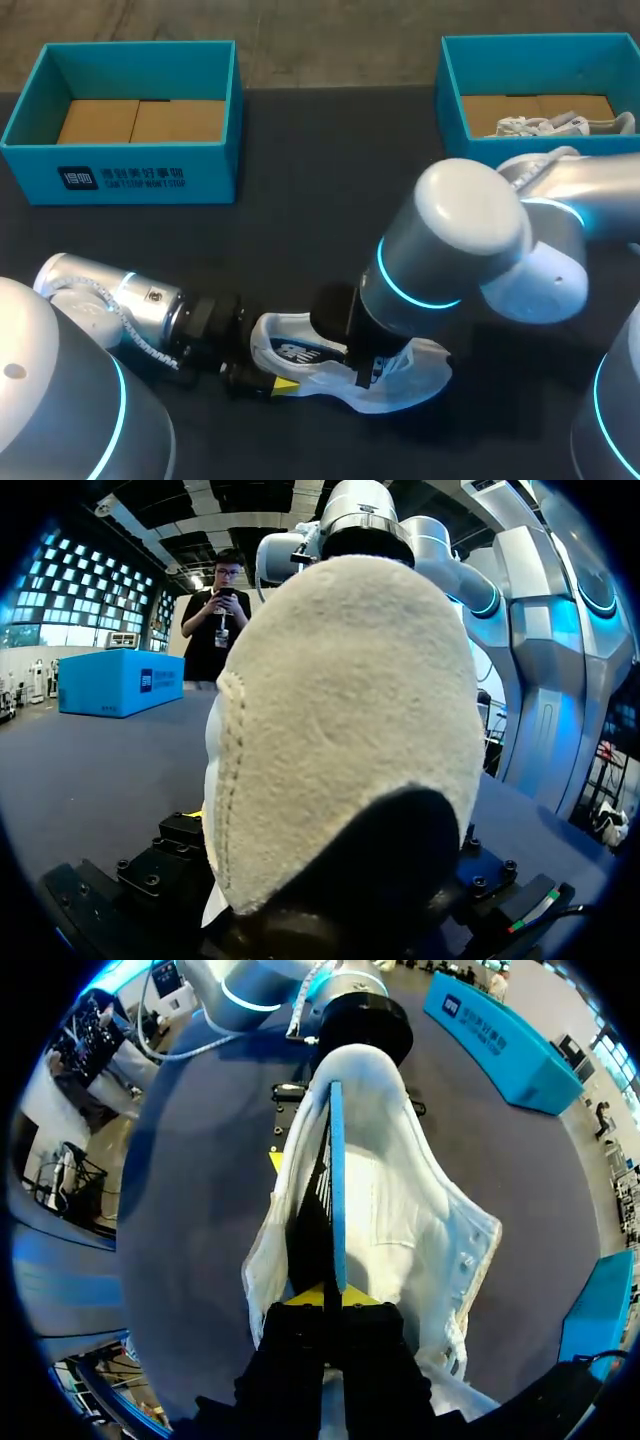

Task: Take the shoe out of the shoebox, open the shoe tongue, remove and reinsert the insole, then place the shoe into the shoebox

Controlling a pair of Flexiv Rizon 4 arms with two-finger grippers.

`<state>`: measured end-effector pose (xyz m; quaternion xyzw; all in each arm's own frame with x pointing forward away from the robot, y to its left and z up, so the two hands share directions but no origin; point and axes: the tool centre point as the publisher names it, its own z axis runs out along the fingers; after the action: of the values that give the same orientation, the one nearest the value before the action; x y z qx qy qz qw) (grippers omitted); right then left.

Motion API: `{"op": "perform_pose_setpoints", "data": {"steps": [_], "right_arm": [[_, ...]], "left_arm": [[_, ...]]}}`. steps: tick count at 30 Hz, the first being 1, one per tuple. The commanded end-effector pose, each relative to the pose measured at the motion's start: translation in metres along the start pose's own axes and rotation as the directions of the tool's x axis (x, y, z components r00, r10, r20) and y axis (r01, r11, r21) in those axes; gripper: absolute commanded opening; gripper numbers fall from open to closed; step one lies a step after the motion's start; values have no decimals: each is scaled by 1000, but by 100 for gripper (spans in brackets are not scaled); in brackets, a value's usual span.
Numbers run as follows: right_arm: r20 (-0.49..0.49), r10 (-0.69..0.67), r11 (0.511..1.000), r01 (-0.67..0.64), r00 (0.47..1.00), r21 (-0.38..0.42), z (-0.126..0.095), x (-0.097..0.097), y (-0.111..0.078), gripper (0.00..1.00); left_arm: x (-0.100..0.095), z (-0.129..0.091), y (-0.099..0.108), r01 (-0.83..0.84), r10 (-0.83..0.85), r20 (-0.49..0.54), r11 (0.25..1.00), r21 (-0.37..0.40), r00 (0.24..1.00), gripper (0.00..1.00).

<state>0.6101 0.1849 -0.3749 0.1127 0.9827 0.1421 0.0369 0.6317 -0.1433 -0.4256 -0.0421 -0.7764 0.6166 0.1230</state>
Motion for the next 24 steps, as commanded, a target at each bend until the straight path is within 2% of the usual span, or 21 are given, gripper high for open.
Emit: {"op": "perform_pose_setpoints", "data": {"steps": [1,6,10,12,17,22,23,24], "right_arm": [[3,8,993,-7,1000,-119,-11,0,-14,0],[12,5,982,-2,1000,-187,-14,-2,-17,0],[19,-12,983,15,1000,-184,-15,-4,-15,0],[28,-26,977,32,999,-209,-17,-5,-11,0],[47,-69,975,78,996,-207,-24,-6,0,0],[25,-131,975,134,991,-175,-24,-7,14,0],[19,-142,976,143,990,-164,-24,-7,17,1],[13,-153,976,153,988,-157,-23,-7,19,16]], "left_arm": [[-1,-2,3,2,-2,3,1000,-1,1000,0],[-1,-2,3,2,-2,3,1000,-1,1000,0],[-1,-2,3,2,-2,3,1000,-1,1000,0],[-1,-2,3,2,-2,3,1000,-1,1000,0],[-1,-2,3,2,-2,3,1000,-1,1000,0],[-1,-2,3,2,-2,3,1000,-1,1000,0],[-1,-2,3,2,-2,3,1000,-1,1000,0],[-1,-2,3,2,-2,3,1000,-1,1000,0]]}}
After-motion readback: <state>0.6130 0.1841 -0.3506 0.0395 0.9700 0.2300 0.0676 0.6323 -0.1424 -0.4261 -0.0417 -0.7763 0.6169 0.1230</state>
